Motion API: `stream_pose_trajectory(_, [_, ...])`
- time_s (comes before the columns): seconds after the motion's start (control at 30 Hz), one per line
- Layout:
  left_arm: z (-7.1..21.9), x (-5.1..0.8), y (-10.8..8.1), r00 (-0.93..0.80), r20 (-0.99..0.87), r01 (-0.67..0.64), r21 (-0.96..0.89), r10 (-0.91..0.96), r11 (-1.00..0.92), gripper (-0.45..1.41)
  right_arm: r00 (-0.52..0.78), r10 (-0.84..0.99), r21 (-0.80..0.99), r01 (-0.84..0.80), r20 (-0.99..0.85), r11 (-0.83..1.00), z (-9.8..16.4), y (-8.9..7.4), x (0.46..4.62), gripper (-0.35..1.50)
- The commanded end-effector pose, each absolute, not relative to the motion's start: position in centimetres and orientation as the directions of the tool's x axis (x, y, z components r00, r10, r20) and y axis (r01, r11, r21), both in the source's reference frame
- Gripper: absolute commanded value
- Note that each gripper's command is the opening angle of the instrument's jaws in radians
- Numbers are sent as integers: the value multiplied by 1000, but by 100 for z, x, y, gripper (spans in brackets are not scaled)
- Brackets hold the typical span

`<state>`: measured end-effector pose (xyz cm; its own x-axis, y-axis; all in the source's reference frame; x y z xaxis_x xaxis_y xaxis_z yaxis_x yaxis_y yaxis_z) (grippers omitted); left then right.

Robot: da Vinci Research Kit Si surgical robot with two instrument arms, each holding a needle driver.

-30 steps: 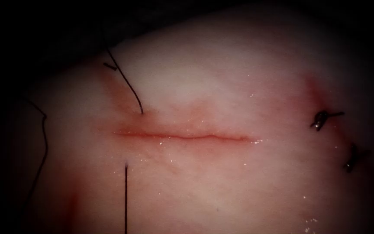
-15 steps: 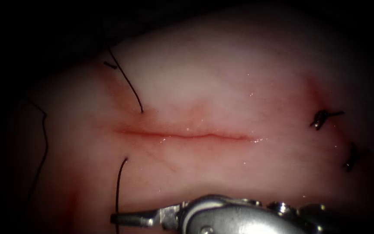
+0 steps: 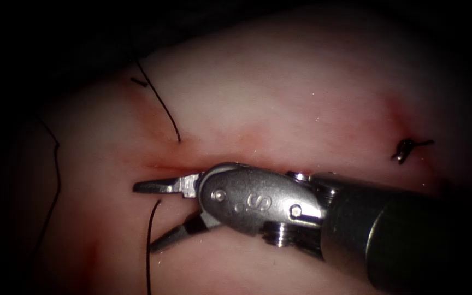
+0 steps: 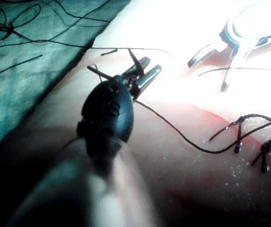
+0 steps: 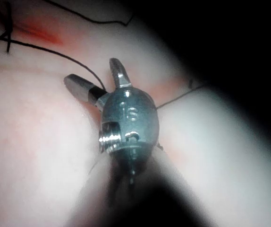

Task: Wound Closure
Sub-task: With the right grasper, pull the suture through the tissue until a short tail remains.

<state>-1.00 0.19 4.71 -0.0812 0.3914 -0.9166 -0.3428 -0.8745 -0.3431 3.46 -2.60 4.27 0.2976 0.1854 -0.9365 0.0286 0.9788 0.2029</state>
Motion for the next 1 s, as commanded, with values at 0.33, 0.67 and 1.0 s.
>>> stream_pose_trajectory(0.33, [474, -105, 27, -83, -918, -341, -339, 388, -877, -45, 400, 148, 214, 125, -904, 969, 421, -263, 341, -35])
stream_pose_trajectory(0.67, [475, -106, 27, -81, -916, -342, -344, 392, -874, -45, 350, 161, 227, 158, -923, 961, 348, -334, 306, -35])
stream_pose_trajectory(1.0, [475, -107, 26, -84, -916, -338, -344, 392, -876, -45, 299, 139, 217, 245, -944, 945, 274, -413, 308, -35])
